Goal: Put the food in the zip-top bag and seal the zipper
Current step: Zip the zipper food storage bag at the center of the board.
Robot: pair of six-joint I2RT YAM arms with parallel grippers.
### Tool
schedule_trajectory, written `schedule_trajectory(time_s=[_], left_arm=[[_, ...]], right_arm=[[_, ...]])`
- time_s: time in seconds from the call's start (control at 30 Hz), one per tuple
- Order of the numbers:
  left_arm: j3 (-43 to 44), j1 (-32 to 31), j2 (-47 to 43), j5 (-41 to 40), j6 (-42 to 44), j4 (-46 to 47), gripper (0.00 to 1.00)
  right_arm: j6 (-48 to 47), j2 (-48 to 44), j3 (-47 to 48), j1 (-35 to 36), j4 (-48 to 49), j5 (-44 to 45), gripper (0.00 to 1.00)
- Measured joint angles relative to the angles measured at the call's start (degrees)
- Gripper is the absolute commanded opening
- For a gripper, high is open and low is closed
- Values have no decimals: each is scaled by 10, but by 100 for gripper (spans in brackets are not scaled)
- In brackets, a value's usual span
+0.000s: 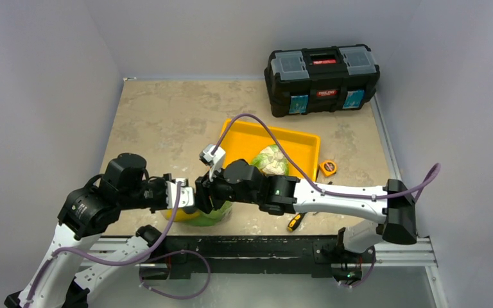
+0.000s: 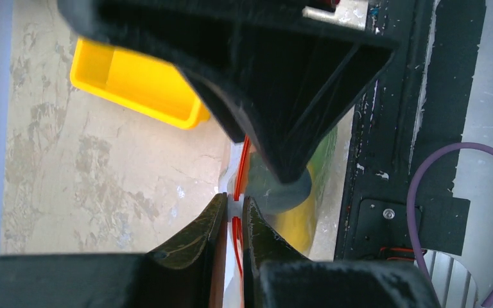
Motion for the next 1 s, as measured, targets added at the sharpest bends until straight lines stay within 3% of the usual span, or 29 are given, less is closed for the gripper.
schedule_trajectory(time_s=[0.07, 0.23, 0.53, 0.83, 1.0], left_arm=[[0, 0, 0, 5, -1, 0, 0], [0, 0, -1, 9, -3, -7, 0], [0, 0, -12, 7, -4, -2, 0], [0, 0, -19, -1, -4, 4, 0], [0, 0, -19, -35, 2, 3, 0]], right_arm=[[-7, 17, 15, 0, 5, -10, 31], [-37, 39, 26, 0, 15, -30, 1], [-95, 18, 9, 5, 17, 6, 0], [-169, -139, -147, 5, 64, 68, 0], [-188, -170, -172, 4, 69, 88, 0]])
